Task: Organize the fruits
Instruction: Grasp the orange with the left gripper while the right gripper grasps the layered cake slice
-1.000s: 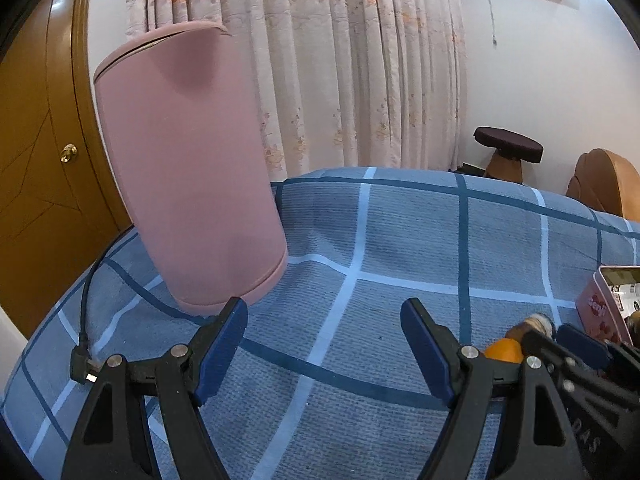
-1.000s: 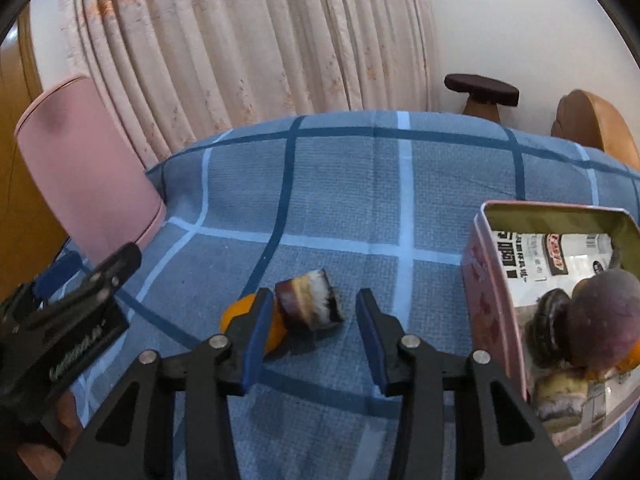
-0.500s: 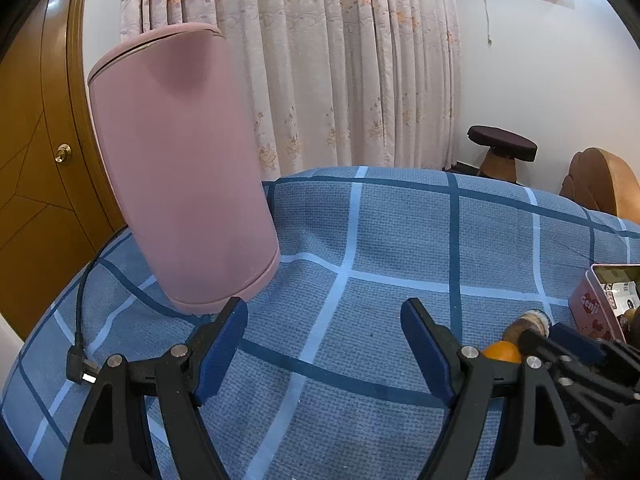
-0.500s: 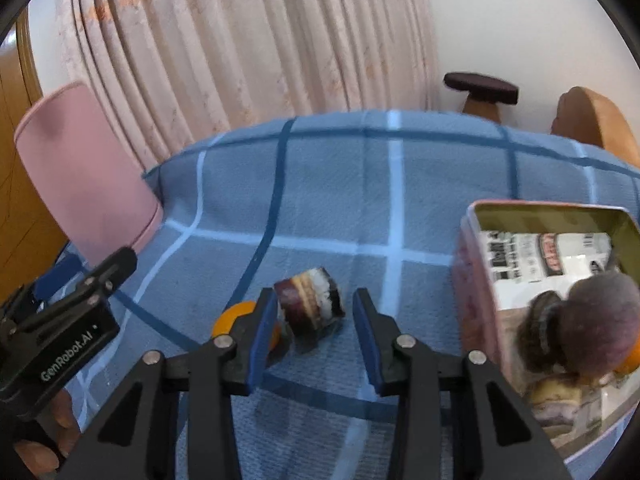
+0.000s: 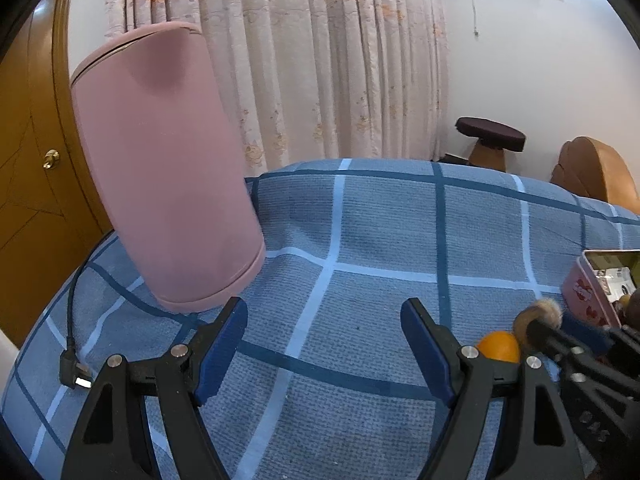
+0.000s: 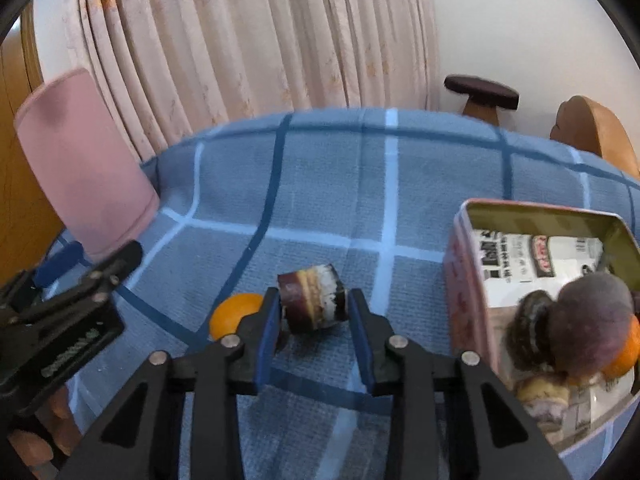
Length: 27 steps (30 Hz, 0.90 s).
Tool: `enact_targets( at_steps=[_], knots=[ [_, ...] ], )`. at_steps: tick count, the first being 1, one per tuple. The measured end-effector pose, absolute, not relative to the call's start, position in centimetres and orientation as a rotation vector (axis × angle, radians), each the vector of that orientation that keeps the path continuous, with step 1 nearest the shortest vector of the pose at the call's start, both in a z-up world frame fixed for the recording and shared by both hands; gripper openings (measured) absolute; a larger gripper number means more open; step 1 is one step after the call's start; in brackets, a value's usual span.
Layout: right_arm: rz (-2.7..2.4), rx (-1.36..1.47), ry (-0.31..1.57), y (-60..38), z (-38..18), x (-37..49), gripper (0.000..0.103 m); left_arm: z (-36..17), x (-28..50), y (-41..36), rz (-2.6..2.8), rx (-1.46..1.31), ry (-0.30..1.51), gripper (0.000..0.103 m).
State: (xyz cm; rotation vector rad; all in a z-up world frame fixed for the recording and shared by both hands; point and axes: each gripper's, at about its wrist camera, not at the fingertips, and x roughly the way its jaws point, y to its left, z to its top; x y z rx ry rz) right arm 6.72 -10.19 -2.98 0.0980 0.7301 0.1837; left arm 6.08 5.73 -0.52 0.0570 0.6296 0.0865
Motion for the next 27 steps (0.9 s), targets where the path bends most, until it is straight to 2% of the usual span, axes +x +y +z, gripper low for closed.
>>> enact_targets(
  at_steps=[6, 15, 17, 20, 24, 27],
  knots=[
    [0.141, 0.047, 0.56, -11.2, -0.5, 2.1, 0.037, -0.4, 5.4, 3.5, -0.091, 0.064, 0.614, 0.08],
    [0.1, 0.067, 0.49, -13.2, 0.5, -0.9, 0.037, -2.4, 6.8, -2.2, -0.176, 0.16, 0.728, 0.079],
    [0.104, 0.065, 0.489, -13.2, 0.5, -0.9, 0.037, -2.9, 7.6, -3.0, -0.182, 0.164, 0.769, 0.059],
    [0.109, 0.062, 0.5, -13.3, 0.4, -0.8, 0.037, -3.9, 8.6, -3.3, -0.19, 0.154, 0.841, 0.038],
    [0.108, 0.047, 0.51, -12.9, -0.2, -0.6, 0.037, -3.5, 8.5, -2.6, -0.174, 0.112, 0.829, 0.038],
    [0.109, 0.023, 0.5, -12.3, -0.4, -0.8, 0.037, -2.4, 7.2, -1.5, -0.116, 0.068, 0.744, 0.038]
  ],
)
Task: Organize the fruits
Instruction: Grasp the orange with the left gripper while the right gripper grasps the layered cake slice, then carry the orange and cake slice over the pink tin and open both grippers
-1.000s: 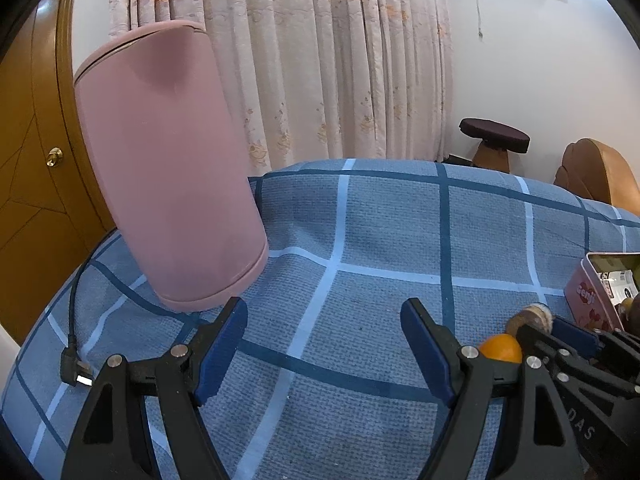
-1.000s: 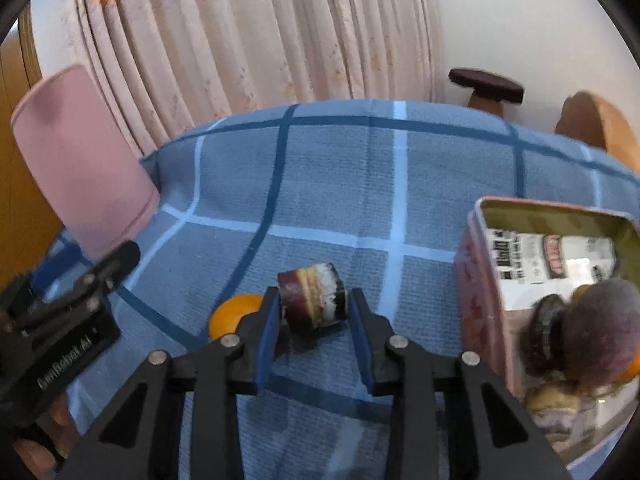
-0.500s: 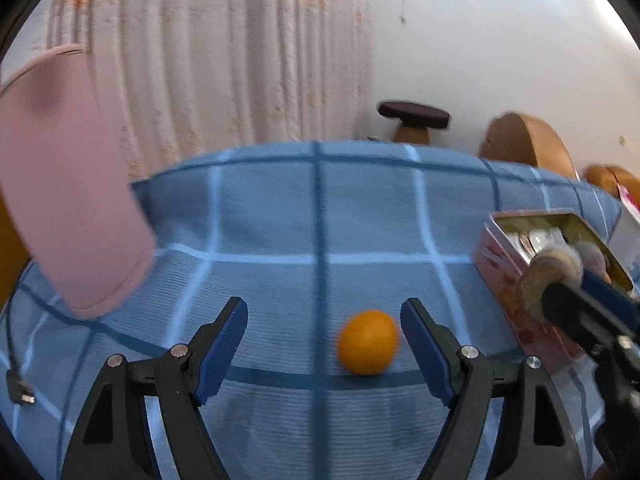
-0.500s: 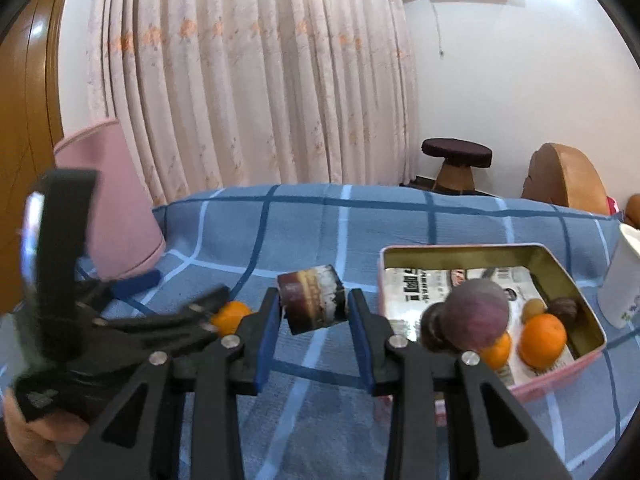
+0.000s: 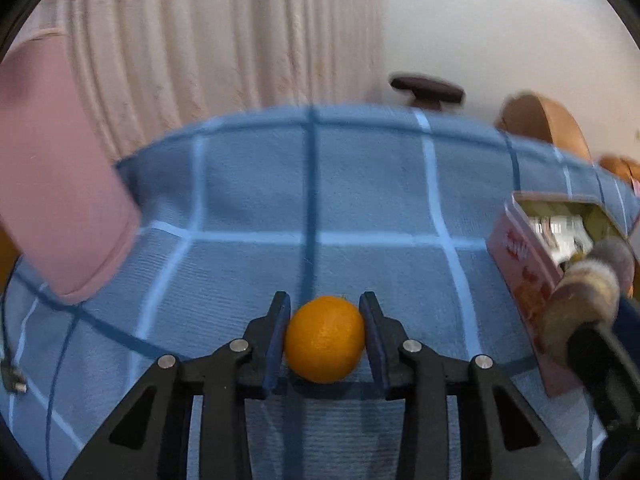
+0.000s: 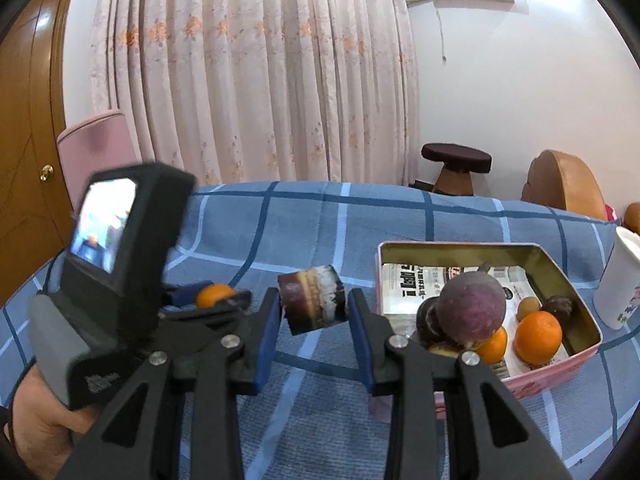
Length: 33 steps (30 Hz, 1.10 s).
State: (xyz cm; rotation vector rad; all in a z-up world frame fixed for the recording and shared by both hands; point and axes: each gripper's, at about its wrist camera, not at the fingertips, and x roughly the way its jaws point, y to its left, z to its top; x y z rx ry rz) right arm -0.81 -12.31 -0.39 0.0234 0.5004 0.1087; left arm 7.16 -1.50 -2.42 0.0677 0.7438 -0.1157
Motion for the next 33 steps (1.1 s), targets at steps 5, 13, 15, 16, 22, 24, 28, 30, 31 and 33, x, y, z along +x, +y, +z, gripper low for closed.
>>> enact_targets(
  at_steps=[5, 13, 15, 16, 22, 24, 28, 30, 31, 33],
  knots=[
    [0.118, -0.019, 0.469, -11.3, -0.4, -1.2, 0.037, -1.2, 4.8, -0.8, -0.02, 0.084, 0.625, 0.038],
    [0.103, -0.019, 0.458, -11.3, -0.4, -1.5, 0.033, -0.8, 2.6, 0.4, 0.028, 0.06, 0.576, 0.038],
    [0.104, -0.023, 0.452, -11.1, -0.5, -1.8, 0.033, -0.7, 2.0, 0.6, 0.033, 0.05, 0.572, 0.038],
    [0.103, -0.027, 0.448, -11.1, -0.4, -1.9, 0.033, -0.6, 1.7, 0.6, 0.035, 0.046, 0.569, 0.038],
    [0.118, -0.01, 0.471, -11.4, -0.6, -2.1, 0.033, -0.7, 0.7, 1.1, 0.04, 0.019, 0.562, 0.038],
    [0.126, 0.011, 0.482, -11.7, -0.6, -2.2, 0.033, -0.8, 0.4, 1.2, 0.042, 0.012, 0.559, 0.038],
    [0.122, 0.028, 0.482, -12.3, -0.6, -2.7, 0.033, -0.6, -0.3, 1.1, 0.047, 0.008, 0.547, 0.038],
    [0.123, 0.032, 0.482, -12.5, -0.6, -3.1, 0.033, -0.6, -0.7, 0.9, 0.047, 0.007, 0.545, 0.038],
    [0.123, 0.033, 0.481, -12.5, -0.6, -3.3, 0.033, -0.6, -0.9, 0.8, 0.044, 0.007, 0.545, 0.038],
    [0.122, 0.029, 0.476, -12.6, -0.6, -3.6, 0.033, -0.6, -1.3, 0.4, 0.039, 0.012, 0.543, 0.038]
  ],
)
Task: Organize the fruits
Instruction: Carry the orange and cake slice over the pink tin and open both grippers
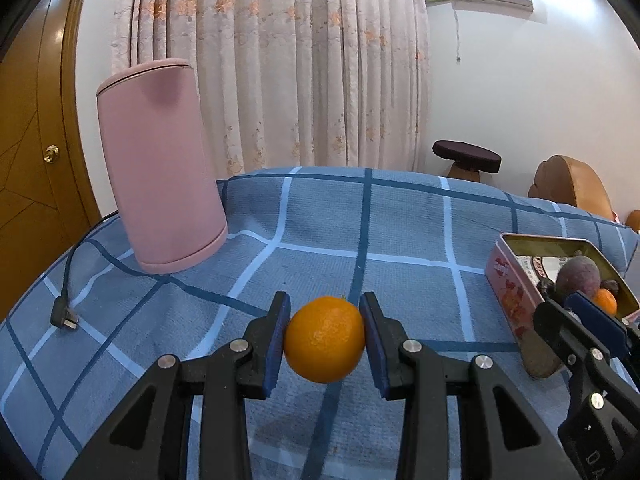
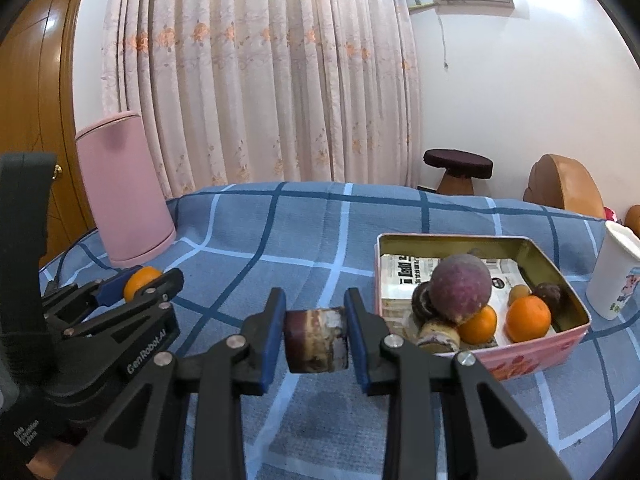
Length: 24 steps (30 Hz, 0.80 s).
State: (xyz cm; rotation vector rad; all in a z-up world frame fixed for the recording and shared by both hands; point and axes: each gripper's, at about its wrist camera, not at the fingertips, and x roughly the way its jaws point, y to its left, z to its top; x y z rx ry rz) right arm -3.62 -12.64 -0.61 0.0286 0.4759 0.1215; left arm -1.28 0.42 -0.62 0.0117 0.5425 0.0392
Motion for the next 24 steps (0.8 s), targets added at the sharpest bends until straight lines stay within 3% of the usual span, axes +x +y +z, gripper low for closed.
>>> enact_targets(
  at_steps=[24],
  knots=[
    [0.072, 0.025, 0.396, -17.0, 0.7, -7.2, 0.033, -0.4, -3.3, -5.5, -0.05, 0.07, 0.523, 0.038]
  ],
)
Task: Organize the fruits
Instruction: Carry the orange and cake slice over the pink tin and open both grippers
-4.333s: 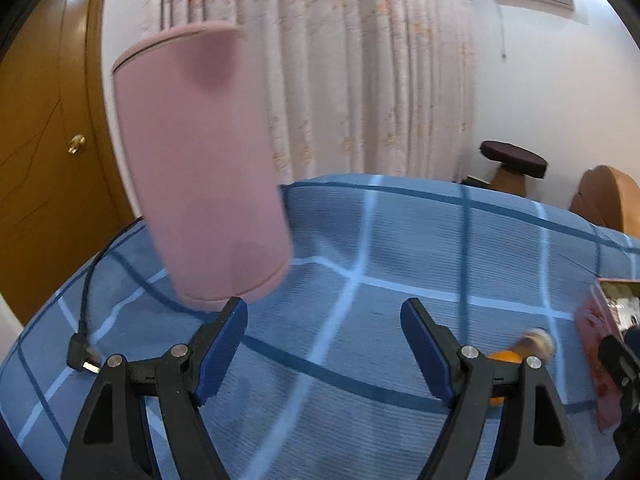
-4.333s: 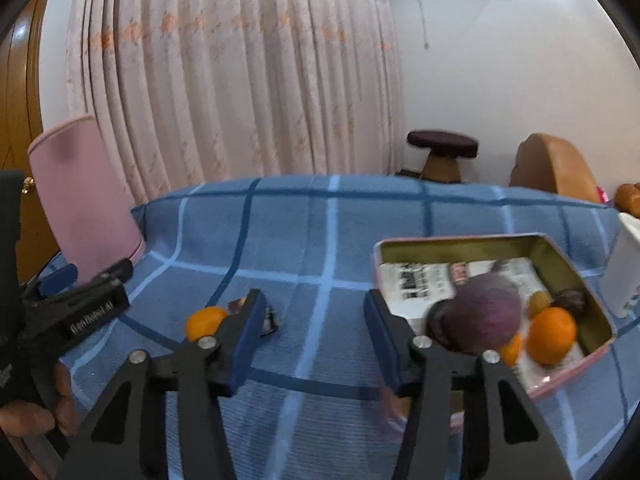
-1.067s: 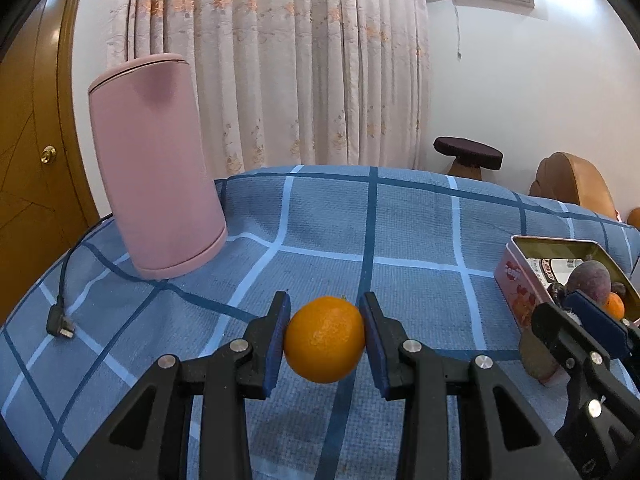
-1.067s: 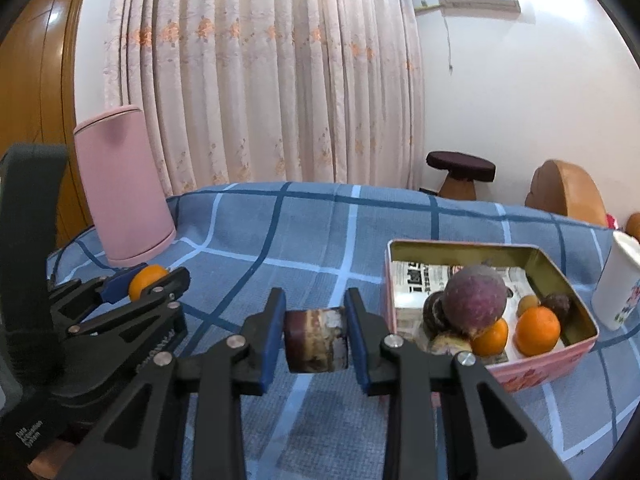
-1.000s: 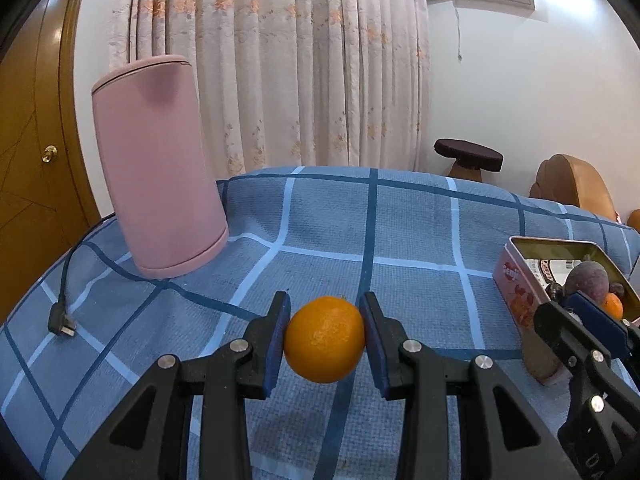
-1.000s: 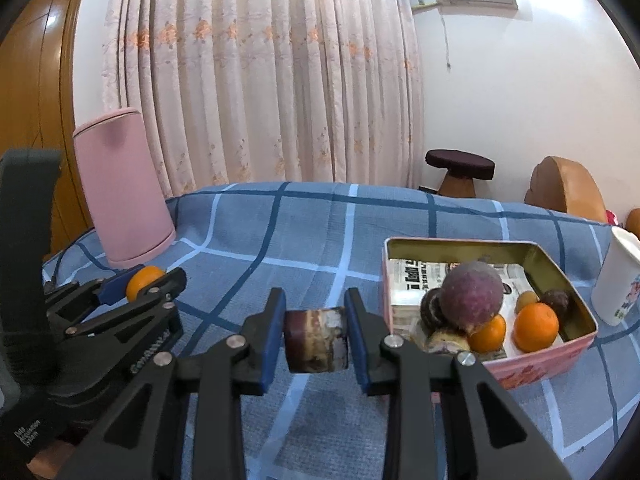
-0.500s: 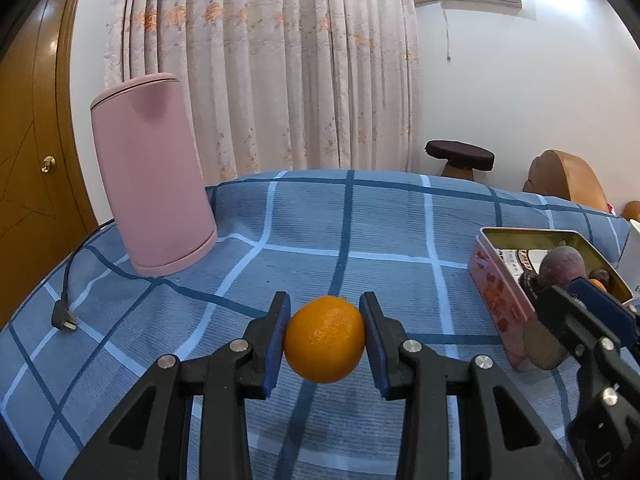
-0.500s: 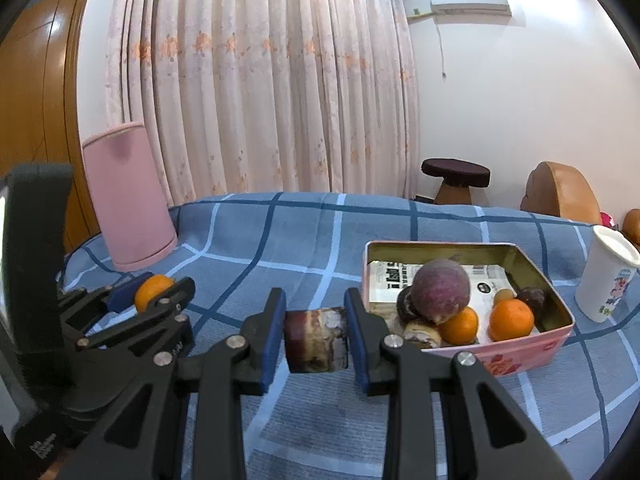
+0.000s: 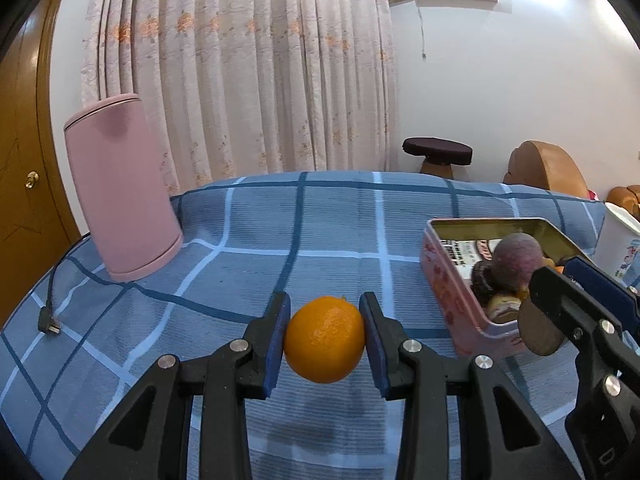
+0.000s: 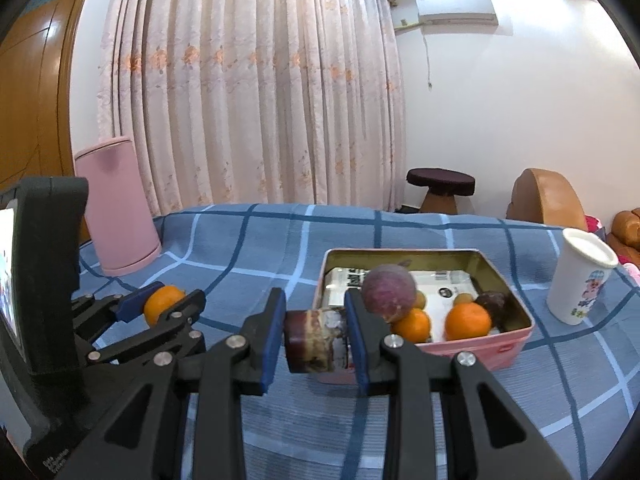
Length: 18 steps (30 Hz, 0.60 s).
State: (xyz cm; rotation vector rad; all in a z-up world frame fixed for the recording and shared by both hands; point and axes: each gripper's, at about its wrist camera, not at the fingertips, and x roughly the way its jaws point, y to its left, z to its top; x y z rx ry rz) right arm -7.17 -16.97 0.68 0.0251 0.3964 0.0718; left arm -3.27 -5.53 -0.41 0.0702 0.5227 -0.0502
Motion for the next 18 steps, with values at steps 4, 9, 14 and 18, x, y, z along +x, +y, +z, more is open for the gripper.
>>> enact_targets(
  at_steps=[4, 9, 14, 18],
  knots=[
    [0.059, 0.024, 0.39, -17.8, 0.8, -7.4, 0.033, -0.3, -3.3, -6.4, -0.071, 0.063, 0.529, 0.038],
    [0.03, 0.025, 0.375, -19.4, 1.1, -7.9, 0.033, 0.0, -3.5, -8.1, -0.106, 0.067, 0.519, 0.038],
    [-0.008, 0.047, 0.367, -21.5, 1.3, -8.2, 0.033, 0.3, -3.5, -9.9, -0.14, 0.074, 0.516, 0.038],
    [-0.04, 0.061, 0.36, -23.4, 1.5, -8.3, 0.033, 0.3, -3.2, -11.1, -0.161, 0.075, 0.524, 0.038]
  ],
)
